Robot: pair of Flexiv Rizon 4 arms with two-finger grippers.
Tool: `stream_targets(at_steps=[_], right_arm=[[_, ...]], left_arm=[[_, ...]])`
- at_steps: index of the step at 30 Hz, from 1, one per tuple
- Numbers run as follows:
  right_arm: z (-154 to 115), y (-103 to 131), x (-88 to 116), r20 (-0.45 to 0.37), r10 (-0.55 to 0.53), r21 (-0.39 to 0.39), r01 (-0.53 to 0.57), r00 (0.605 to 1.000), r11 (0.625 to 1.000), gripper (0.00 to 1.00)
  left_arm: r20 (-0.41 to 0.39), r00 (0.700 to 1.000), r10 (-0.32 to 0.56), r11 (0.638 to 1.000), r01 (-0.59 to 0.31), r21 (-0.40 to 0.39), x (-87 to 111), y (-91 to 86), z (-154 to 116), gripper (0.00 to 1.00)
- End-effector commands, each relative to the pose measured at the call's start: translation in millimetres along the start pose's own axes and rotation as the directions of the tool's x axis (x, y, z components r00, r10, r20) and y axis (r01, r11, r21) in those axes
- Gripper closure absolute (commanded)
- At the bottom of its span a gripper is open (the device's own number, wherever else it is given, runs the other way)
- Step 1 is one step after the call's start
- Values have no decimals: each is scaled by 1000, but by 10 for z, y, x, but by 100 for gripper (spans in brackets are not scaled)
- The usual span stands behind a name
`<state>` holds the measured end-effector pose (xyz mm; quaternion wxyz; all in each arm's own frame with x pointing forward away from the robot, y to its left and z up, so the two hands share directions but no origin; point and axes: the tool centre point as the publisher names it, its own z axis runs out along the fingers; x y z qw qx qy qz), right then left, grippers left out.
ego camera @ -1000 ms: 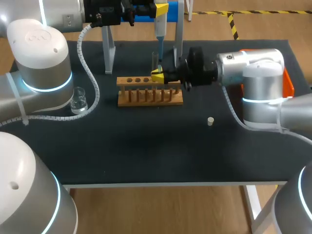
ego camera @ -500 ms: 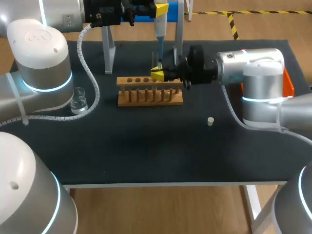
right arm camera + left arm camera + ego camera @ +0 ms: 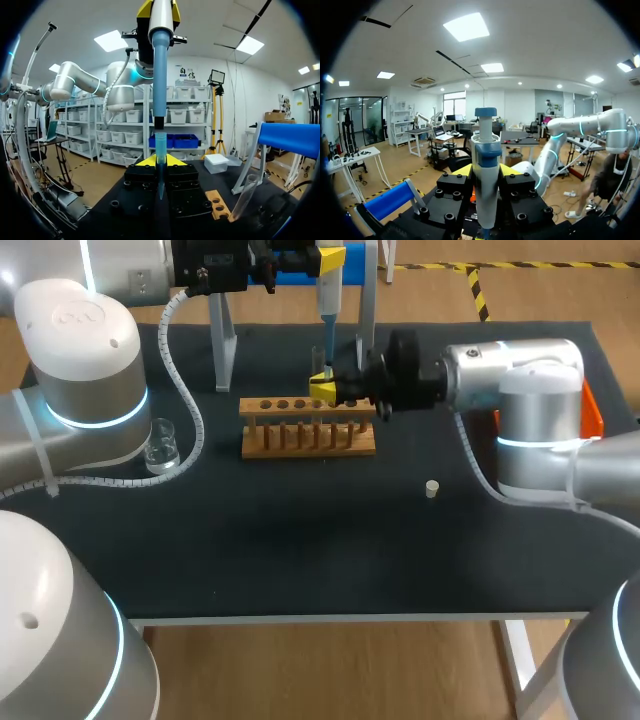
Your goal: Invert the test tube, pick up the pipette, mount the tip to pipette, aspirate from beaker and dispense into the tube, eject the tip, return the pipette, and cap with the stopper.
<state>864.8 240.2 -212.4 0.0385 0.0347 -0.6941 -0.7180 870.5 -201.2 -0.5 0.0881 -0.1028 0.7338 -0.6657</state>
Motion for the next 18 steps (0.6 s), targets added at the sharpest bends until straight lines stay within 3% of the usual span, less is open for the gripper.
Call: stream_targets(at_steps=[1, 18], right_arm=[[-10, 33, 20, 4, -2, 2, 2, 1000, 1000, 100], [-34, 83, 35, 3, -17, 7, 17, 1000, 1000, 100]], left_arm=[[-3, 1000, 0, 1000, 0, 2, -10, 0, 0, 100], [-3, 1000, 0, 1000, 0, 2, -10, 0, 0, 100]])
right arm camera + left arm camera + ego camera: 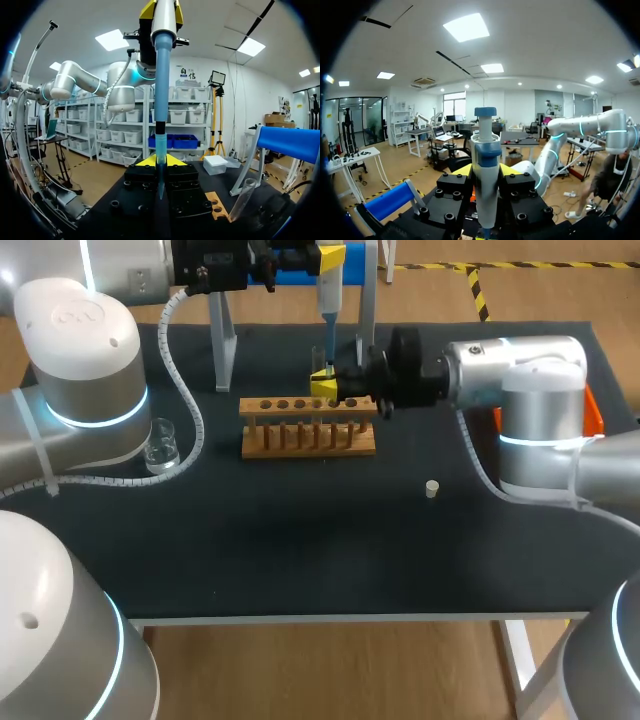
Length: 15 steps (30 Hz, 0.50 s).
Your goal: Invert the test tube, pick up the pipette, mount the tip to pipette, aspirate from beaker and dispense into the tube, eject the tip, return the pipette, and cap with the stopper.
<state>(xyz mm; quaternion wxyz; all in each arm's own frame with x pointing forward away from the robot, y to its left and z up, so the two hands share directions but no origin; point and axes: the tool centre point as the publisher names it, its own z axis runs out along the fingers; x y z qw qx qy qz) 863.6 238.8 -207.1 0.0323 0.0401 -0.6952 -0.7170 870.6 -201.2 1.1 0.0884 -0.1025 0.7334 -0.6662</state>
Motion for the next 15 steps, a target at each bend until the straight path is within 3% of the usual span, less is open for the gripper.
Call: stream_targets(at_steps=[1, 15], right_arm=[[-26, 29, 22, 2, -1, 4, 1, 1000, 1000, 100], [-64, 65, 30, 4, -10, 4, 10, 1000, 1000, 100]], left_arm=[[-3, 1000, 0, 1000, 0, 0, -10, 15, 1, 100], [-3, 1000, 0, 1000, 0, 0, -10, 15, 1, 100]])
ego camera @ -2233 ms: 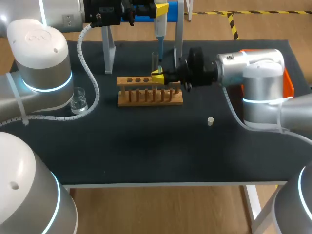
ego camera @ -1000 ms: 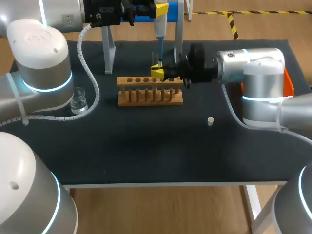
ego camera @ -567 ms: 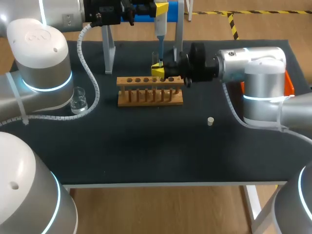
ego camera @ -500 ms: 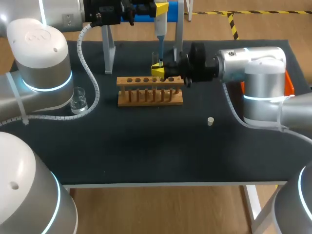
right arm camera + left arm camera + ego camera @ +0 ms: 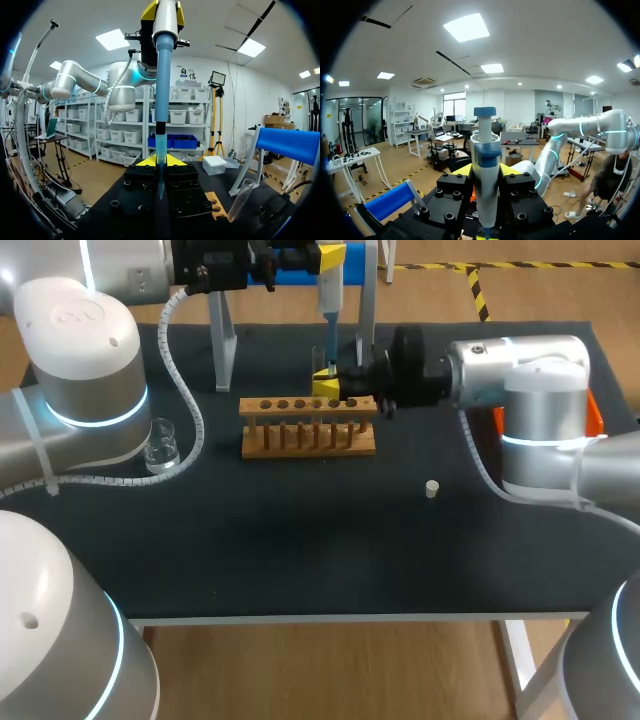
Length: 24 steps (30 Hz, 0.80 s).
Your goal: Invert the test tube, pick up the pipette, mount the tip to pipette, aspirate from beaker and dispense into the tube, eject the tip, return the pipette, and cap with the stopper.
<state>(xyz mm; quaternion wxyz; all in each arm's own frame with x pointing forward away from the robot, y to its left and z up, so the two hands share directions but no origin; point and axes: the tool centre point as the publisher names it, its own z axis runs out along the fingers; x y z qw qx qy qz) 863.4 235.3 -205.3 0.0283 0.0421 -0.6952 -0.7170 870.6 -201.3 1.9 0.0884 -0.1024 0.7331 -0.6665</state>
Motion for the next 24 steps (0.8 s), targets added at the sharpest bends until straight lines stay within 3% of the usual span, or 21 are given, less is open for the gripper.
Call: stream_targets(at_steps=[1, 24], right_arm=[[-35, 46, 27, 1, -2, 4, 2, 1000, 1000, 100], [-46, 51, 31, -1, -4, 14, 4, 1000, 1000, 100]], left_arm=[[-3, 1000, 0, 1000, 0, -1, -10, 24, 2, 100], [-3, 1000, 0, 1000, 0, -1, -10, 24, 2, 100]])
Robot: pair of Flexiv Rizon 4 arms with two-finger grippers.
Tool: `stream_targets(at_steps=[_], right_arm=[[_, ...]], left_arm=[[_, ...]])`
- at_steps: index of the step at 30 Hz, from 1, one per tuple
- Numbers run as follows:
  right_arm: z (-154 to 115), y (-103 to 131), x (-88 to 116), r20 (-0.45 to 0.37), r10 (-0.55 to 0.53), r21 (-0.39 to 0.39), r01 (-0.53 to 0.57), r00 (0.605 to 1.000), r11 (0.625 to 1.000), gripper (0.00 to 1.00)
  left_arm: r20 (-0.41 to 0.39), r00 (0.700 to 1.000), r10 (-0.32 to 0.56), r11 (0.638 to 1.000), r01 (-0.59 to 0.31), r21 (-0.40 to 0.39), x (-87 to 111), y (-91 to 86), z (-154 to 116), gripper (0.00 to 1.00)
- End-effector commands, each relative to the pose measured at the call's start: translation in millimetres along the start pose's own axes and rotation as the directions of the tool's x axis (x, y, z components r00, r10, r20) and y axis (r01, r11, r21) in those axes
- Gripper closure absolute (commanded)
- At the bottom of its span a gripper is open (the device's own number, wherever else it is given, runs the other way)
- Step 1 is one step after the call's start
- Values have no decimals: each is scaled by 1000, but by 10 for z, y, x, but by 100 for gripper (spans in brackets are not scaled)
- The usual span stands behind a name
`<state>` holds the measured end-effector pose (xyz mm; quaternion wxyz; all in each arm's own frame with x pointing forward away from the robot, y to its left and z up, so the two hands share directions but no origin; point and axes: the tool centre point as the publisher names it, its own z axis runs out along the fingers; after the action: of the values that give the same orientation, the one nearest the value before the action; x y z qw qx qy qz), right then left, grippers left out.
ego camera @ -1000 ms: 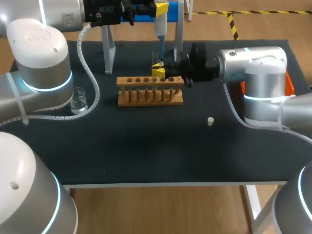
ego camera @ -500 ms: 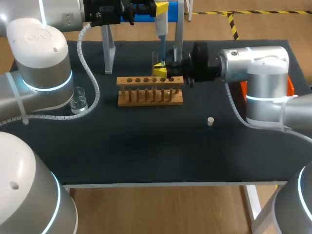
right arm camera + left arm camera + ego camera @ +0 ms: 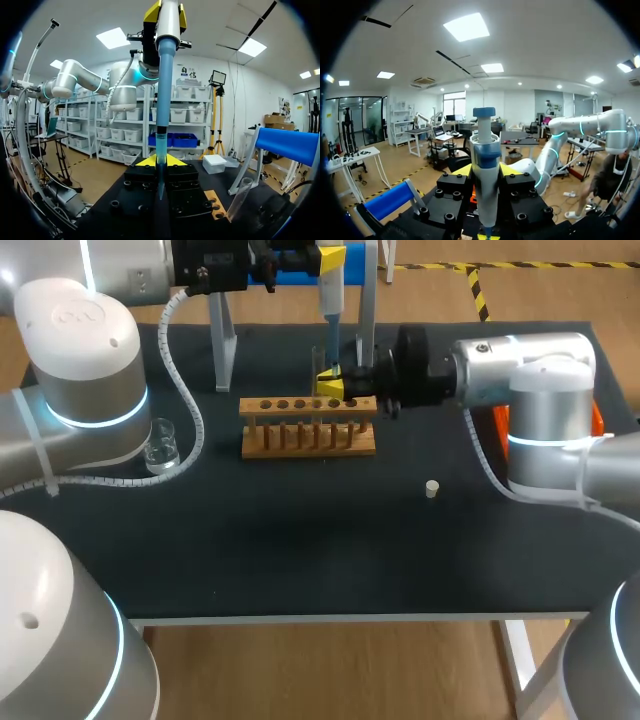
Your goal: Invert the test tube, pick up the pipette, mount the tip to pipette, aspirate from beaker and dispense into the tube, eject the tip, return the pipette, and cap with the stopper.
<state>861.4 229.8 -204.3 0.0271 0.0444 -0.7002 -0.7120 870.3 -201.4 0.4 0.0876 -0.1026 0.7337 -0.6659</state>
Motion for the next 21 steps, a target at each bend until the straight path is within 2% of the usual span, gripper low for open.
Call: stream_targets(at_steps=[1, 10, 21], right_arm=[[12, 49, 5, 0, 0, -1, 0, 1000, 1000, 100], [31, 160, 3, 0, 3, -8, -3, 1000, 1000, 100], [24, 441, 10, 2, 2, -21, -2, 1000, 1000, 100]], left_arm=[[-2, 1000, 1, 1000, -1, 1, -12, 8, 0, 100], [-2, 1000, 1, 1000, -1, 1, -12, 8, 0, 100], [-2, 1000, 1, 1000, -1, 1, -12, 8, 0, 100]])
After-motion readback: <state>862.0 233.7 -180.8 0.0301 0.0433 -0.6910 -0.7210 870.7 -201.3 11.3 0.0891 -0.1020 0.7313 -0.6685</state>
